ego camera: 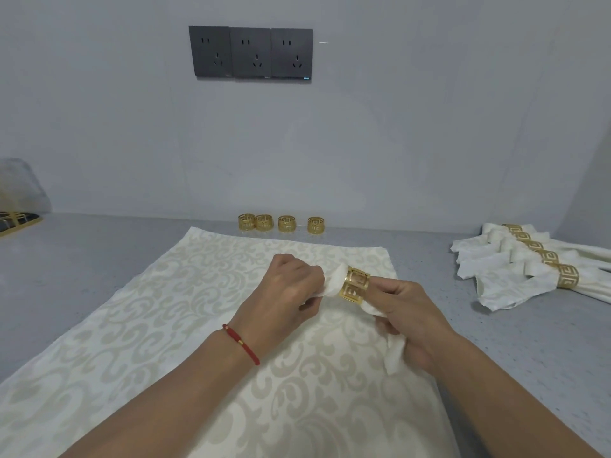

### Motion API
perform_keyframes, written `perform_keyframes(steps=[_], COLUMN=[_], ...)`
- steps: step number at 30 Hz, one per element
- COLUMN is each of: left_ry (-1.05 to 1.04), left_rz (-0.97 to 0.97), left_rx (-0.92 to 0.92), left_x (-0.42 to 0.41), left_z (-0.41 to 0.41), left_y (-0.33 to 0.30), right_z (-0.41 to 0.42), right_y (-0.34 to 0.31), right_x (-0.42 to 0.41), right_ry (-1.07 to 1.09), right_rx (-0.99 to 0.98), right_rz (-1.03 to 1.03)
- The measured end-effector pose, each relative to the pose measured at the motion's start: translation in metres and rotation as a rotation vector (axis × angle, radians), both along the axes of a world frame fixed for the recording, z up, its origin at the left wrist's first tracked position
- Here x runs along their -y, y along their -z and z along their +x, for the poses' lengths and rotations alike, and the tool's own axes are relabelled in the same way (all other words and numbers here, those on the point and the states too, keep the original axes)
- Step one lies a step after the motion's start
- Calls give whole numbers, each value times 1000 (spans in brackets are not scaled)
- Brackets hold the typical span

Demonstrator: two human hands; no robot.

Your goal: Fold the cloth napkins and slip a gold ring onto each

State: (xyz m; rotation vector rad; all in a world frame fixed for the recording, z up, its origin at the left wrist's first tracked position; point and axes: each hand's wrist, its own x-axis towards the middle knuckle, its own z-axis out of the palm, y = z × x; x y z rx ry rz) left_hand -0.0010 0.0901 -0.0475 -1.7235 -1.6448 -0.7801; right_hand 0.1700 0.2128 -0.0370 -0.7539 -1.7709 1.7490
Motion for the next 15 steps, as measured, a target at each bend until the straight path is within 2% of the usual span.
perform_keyframes(steps=[5,9,15], left_ry=[16,7,-20], left_rz=[-41,-55,-107], left_rx=[-59,-62,2], left_x=[0,3,6], left_z=[-7,-11,-9], left_y=[-1,2,2], right_z=[-4,-3,-5], right_y=[0,-3,-1], right_x=[3,5,4], right_ry=[9,-50,-43], right_rx=[-22,53,13], right_rz=[-3,124,177])
